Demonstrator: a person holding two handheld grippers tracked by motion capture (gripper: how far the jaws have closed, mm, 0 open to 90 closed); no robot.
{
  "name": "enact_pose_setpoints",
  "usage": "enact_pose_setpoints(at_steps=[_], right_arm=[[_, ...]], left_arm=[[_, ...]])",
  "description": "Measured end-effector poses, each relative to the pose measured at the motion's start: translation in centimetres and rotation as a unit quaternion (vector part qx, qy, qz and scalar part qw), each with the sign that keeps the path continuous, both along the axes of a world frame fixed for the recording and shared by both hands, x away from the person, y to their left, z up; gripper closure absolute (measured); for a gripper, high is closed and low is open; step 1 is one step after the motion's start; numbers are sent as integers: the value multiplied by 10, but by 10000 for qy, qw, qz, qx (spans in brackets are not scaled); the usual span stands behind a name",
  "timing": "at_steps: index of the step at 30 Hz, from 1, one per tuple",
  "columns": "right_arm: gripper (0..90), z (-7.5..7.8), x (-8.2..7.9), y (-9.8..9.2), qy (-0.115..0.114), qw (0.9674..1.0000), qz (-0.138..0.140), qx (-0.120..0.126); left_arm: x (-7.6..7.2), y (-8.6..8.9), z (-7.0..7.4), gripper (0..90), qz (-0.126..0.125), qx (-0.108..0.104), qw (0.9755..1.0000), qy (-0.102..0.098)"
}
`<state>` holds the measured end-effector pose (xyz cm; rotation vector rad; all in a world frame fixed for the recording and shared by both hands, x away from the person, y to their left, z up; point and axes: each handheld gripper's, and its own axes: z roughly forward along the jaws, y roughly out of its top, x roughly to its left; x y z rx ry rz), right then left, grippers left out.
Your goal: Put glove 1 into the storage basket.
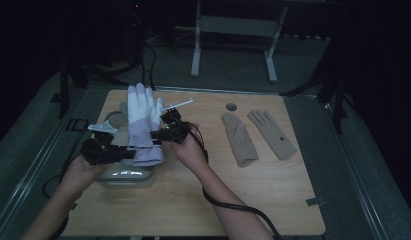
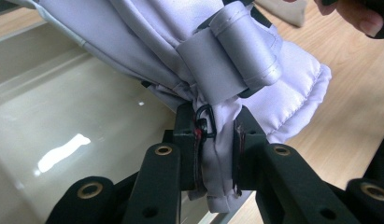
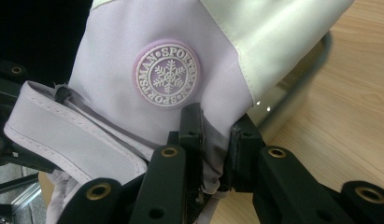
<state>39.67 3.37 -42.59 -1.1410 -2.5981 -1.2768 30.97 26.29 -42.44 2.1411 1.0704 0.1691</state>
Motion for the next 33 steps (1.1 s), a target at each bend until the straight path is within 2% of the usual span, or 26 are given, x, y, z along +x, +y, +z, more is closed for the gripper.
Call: enact_pose_setpoints(at_steps=[5, 9, 11, 13, 19, 23, 24, 25, 27, 30, 33], right_arm=[[785, -6, 1, 22, -17, 9999, 48, -104], [785, -15, 4, 34, 115, 9999, 73, -106], [785, -16, 4, 37, 151, 9998, 97, -131], [785, -23, 5, 43, 192, 9996, 120, -168], [785, -42, 3, 50, 330, 9987, 114, -362], [785, -50, 1, 50, 413, 9981, 124, -444], [785, -53, 0, 50, 453, 9977, 146, -488], [784, -59, -1, 51, 539, 9968, 182, -565], [783, -62, -2, 52, 559, 9963, 197, -628], [781, -64, 0, 53, 625, 9957, 214, -654], [776, -66, 4, 56, 729, 9938, 248, -800]], left_arm=[[1, 17, -7, 760, 28, -28, 10000, 68], [2, 28, -15, 760, 40, -66, 9998, 208], [1, 30, -17, 760, 51, -79, 9997, 211], [2, 36, -26, 760, 69, -150, 9994, 308], [1, 38, -47, 758, 51, -204, 9985, 500], [-2, 37, -56, 756, 57, -320, 9975, 631], [-4, 38, -63, 756, 80, -372, 9968, 710], [-5, 38, -65, 756, 94, -399, 9965, 735], [-6, 39, -67, 755, 126, -437, 9963, 734], [-5, 37, -67, 748, 151, -342, 9965, 746], [-2, 33, -68, 723, 289, -133, 9956, 879]])
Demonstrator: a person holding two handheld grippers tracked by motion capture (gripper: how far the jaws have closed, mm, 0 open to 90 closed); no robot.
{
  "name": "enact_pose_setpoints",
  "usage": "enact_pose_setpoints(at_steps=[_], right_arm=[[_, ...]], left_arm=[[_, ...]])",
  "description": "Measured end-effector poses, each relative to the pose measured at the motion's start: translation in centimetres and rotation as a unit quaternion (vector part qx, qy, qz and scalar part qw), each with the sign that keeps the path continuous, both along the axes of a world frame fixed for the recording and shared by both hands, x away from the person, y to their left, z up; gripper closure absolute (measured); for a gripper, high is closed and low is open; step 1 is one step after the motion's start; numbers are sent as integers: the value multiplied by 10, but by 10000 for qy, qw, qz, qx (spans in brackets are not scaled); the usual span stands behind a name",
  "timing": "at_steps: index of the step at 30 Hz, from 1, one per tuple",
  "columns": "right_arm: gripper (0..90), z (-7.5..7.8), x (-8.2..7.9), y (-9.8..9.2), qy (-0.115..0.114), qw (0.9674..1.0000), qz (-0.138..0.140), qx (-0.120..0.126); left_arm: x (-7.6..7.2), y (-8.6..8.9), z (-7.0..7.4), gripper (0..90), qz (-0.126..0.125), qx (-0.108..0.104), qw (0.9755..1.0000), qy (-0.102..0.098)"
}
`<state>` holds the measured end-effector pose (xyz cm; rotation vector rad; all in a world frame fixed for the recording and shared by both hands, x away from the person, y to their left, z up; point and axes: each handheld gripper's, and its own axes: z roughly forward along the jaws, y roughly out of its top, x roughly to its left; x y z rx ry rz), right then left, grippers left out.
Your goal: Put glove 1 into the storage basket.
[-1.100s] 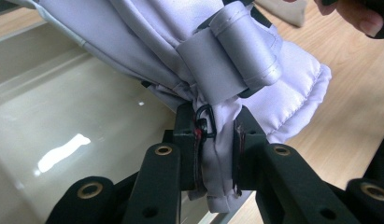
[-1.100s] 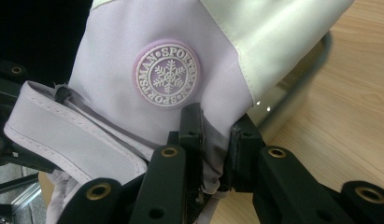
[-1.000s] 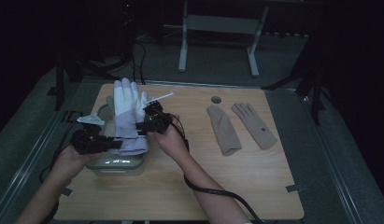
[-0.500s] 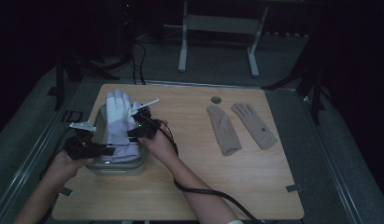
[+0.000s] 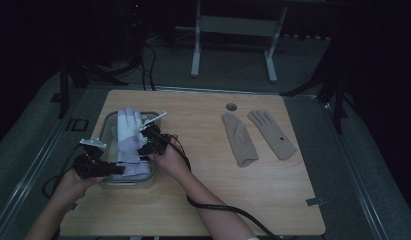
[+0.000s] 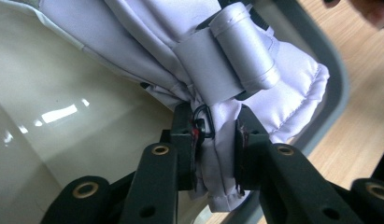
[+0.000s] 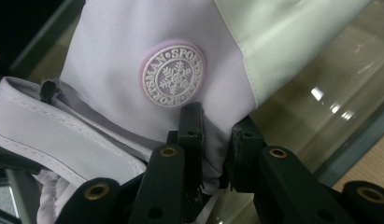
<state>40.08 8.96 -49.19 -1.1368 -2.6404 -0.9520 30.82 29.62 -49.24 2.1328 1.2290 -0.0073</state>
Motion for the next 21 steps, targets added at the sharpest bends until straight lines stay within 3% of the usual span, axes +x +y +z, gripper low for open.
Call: enact_pose_setpoints(at_steps=[4, 11, 14, 15, 17, 19, 21], right_arm=[[769, -2, 2, 3, -17, 10000, 5, -87], [724, -1, 4, 7, -26, 9996, 91, -256], [694, -2, 3, 10, -17, 9993, 106, -350], [683, -1, 2, 11, -58, 9991, 139, -393], [630, 0, 2, 11, -68, 9993, 92, -368], [517, 3, 3, 10, -146, 9996, 65, -225], [379, 8, 3, 8, -314, 9993, 109, -173]], left_arm=[[0, -7, -1, 671, 140, 279, 9995, 35], [-2, -14, -2, 535, 303, 566, 9979, 21], [-5, -16, -1, 463, 503, 778, 9955, -220], [-6, -15, 0, 449, 613, 759, 9948, -278], [-7, -10, 2, 422, 764, 495, 9953, -338], [-8, -7, 3, 399, 819, 375, 9953, -364], [-10, -7, 6, 399, 856, 423, 9944, -455]])
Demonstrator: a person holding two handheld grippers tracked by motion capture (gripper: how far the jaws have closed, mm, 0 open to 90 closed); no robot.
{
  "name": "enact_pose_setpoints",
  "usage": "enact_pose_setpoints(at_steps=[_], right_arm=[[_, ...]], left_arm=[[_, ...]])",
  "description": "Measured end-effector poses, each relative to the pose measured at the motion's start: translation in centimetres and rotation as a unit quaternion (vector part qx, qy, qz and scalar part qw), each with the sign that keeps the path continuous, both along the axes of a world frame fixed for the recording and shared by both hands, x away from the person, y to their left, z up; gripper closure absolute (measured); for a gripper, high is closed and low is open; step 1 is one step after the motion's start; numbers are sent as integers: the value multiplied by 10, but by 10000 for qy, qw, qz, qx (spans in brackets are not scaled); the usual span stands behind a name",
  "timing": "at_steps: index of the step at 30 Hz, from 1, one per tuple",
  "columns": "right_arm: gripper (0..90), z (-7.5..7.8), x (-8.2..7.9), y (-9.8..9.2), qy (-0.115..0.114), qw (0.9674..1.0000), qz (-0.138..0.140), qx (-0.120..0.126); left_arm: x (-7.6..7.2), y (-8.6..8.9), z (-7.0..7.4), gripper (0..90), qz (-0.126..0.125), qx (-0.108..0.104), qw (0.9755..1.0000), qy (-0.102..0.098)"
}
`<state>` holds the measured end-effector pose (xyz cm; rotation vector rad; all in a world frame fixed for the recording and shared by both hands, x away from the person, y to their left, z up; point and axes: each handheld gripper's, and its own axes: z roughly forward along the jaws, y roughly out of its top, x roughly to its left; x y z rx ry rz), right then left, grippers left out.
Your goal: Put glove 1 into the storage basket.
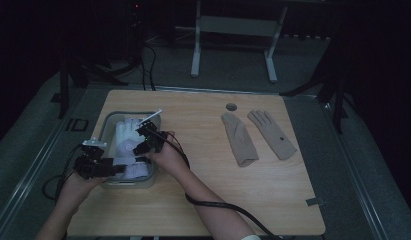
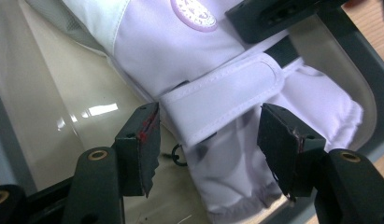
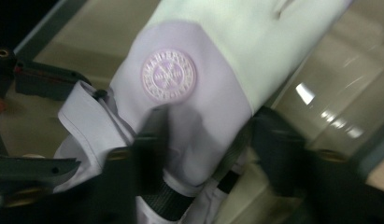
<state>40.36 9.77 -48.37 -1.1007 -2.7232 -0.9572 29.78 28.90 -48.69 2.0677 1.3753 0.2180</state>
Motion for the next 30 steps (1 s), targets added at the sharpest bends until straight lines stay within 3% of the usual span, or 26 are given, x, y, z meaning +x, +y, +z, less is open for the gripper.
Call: enact_pose_setpoints(at_steps=[4, 7, 12, 16, 20, 25, 30], right_arm=[[275, 10, 0, -6, -206, 9997, 129, 16], [193, 18, -2, -12, -321, 9991, 202, 169], [163, 28, -6, -22, -566, 9976, 364, 158], [159, 35, -7, -35, -692, 9969, 312, 199], [160, 40, -7, -49, -682, 9969, 286, 276], [160, 41, -7, -63, -729, 9967, 271, 242], [160, 42, -8, -89, -777, 9965, 156, 270]], left_arm=[[-3, -3, 8, 399, 2, -115, 9998, -163], [-4, -6, 15, 371, 21, -287, 9991, -322], [-3, -17, 21, 257, -5, -466, 9978, -479], [-3, -31, 26, 190, -102, -504, 9970, -580], [-4, -43, 31, 170, -129, -585, 9952, -772], [-4, -59, 35, 165, -245, -665, 9939, -842], [-3, -77, 37, 149, -460, -711, 9926, -874]])
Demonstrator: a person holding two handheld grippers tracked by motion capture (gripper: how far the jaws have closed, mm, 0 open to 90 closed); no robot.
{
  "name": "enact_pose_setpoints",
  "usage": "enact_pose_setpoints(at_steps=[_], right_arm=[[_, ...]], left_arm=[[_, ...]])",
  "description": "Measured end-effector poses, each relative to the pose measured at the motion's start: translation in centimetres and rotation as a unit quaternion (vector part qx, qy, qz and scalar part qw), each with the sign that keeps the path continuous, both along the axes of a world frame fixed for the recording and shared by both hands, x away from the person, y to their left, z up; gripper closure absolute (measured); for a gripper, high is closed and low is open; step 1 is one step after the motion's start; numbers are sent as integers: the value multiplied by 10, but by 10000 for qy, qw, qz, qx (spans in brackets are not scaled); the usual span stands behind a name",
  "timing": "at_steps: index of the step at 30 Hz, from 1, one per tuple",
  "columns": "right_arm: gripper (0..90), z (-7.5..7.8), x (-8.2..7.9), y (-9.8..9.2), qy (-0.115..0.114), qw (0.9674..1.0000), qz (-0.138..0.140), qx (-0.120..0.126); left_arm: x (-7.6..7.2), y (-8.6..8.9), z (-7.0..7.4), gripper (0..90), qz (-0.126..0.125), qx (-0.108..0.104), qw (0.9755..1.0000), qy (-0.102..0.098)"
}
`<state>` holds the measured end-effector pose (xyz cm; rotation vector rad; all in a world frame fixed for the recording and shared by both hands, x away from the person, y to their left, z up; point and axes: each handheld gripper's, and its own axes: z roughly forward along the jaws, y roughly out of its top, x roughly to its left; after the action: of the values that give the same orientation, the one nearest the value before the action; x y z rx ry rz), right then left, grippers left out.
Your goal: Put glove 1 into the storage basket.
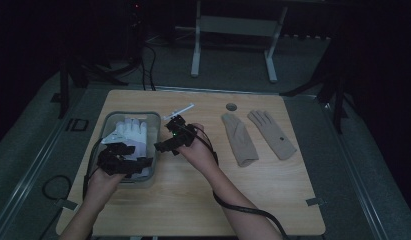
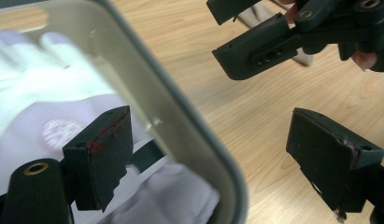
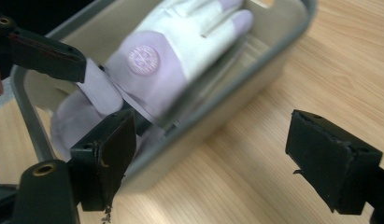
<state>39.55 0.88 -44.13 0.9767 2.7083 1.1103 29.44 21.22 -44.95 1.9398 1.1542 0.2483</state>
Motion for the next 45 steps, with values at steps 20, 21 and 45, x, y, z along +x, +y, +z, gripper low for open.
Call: enact_pose_setpoints(at_steps=[20, 21, 45], right_arm=[[160, 0, -5, -98, -269, 9987, -414, -141], [160, 0, -6, -103, -297, 9985, -435, -153], [145, -37, -27, -182, -473, 9961, -738, 16]], left_arm=[[3, -69, -5, 149, -760, -144, 9967, -226], [3, -72, -6, 149, -795, -139, 9964, -247], [-2, -127, -60, 149, -1544, -172, 9872, -371]])
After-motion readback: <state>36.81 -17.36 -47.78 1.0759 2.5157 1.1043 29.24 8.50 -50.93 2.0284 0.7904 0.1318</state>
